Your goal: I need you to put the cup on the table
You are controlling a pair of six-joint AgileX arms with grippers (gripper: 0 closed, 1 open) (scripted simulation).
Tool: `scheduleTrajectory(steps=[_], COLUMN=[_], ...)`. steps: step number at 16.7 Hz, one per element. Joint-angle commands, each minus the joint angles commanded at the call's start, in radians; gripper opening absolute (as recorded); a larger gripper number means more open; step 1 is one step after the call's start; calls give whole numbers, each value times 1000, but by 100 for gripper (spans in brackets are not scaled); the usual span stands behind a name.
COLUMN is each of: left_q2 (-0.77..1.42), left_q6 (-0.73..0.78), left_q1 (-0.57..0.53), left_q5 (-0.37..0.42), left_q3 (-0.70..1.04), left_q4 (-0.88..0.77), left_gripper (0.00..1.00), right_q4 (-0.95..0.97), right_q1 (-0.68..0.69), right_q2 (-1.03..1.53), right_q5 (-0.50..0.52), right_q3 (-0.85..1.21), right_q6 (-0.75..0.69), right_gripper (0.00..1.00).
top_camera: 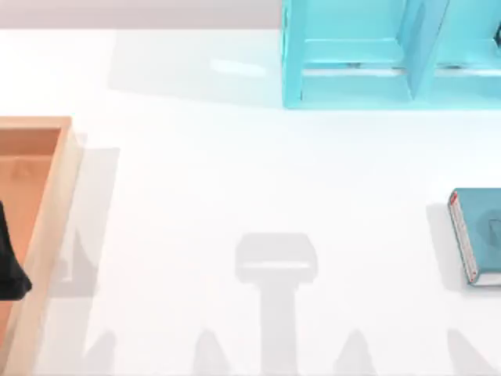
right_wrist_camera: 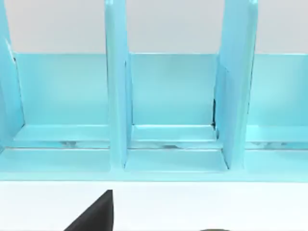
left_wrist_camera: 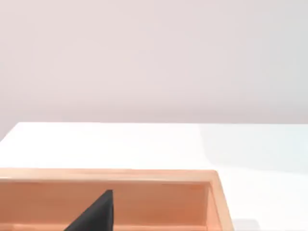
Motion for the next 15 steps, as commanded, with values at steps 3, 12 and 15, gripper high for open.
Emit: scheduleTrajectory(steps=[3,12,15], left_q2=[0,0,0], left_q6=[0,0,0], left_q1=[0,0,0], left_q5=[0,0,0], left_q3=[0,0,0], left_q4=[0,0,0], left_gripper=[100,100,100], right_q4=[-10,-481,-723], right_q1=[-1,-44,-66], right_q2=[10,563,891], right_q5=[-1,-6,4], right_q3=[11,551,829], right_q6=[0,-32,-61], right_gripper=[100,100,100])
